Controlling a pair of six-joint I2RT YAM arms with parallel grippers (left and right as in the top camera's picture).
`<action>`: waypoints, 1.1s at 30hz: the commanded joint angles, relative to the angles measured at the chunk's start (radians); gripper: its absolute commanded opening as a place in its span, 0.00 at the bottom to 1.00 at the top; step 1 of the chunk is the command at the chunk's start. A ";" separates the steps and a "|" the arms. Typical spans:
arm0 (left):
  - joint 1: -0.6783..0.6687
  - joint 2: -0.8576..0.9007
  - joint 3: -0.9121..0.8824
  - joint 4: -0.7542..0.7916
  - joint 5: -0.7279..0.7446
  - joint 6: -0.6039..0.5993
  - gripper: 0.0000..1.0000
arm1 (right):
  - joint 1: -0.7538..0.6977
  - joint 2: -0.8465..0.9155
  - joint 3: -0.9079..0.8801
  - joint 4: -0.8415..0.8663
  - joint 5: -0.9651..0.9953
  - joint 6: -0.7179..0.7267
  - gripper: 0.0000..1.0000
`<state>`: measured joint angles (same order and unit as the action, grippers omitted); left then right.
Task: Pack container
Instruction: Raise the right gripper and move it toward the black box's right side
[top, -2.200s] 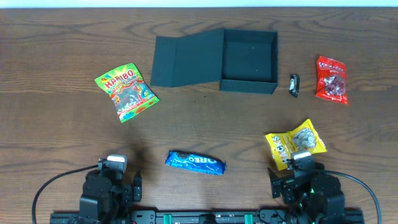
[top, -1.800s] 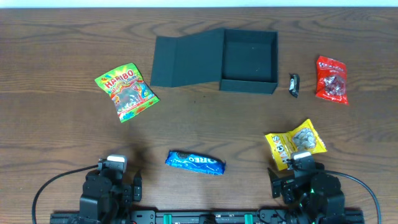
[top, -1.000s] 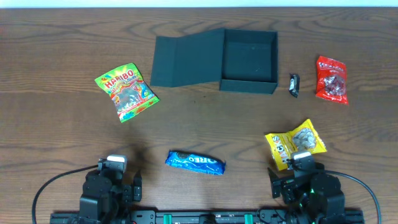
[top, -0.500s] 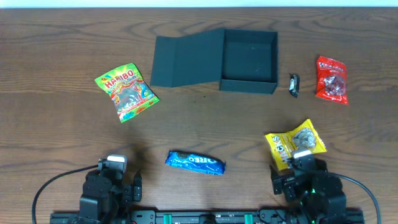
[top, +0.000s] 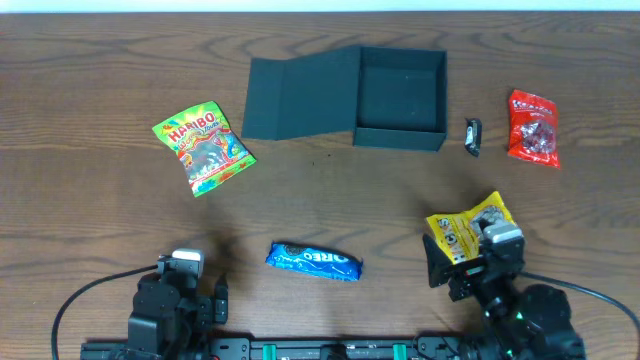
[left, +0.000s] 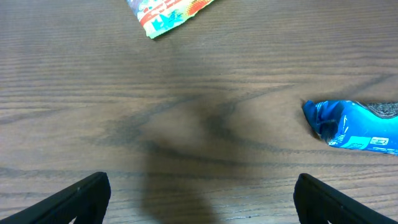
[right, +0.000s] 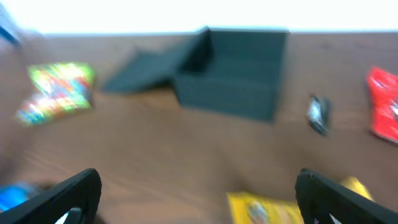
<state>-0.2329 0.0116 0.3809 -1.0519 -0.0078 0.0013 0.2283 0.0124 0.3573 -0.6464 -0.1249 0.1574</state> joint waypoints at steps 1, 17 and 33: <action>-0.005 -0.008 -0.029 -0.036 -0.018 0.003 0.95 | -0.005 -0.007 -0.001 0.038 -0.113 0.191 0.99; -0.005 -0.008 -0.029 -0.036 -0.018 0.003 0.95 | -0.005 0.068 0.050 -0.069 -0.067 0.157 0.99; -0.005 -0.008 -0.029 -0.036 -0.018 0.003 0.95 | -0.005 1.231 0.911 -0.433 -0.217 -0.077 0.99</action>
<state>-0.2329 0.0101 0.3759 -1.0500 -0.0116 0.0048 0.2283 1.1515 1.2011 -1.0607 -0.2764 0.1684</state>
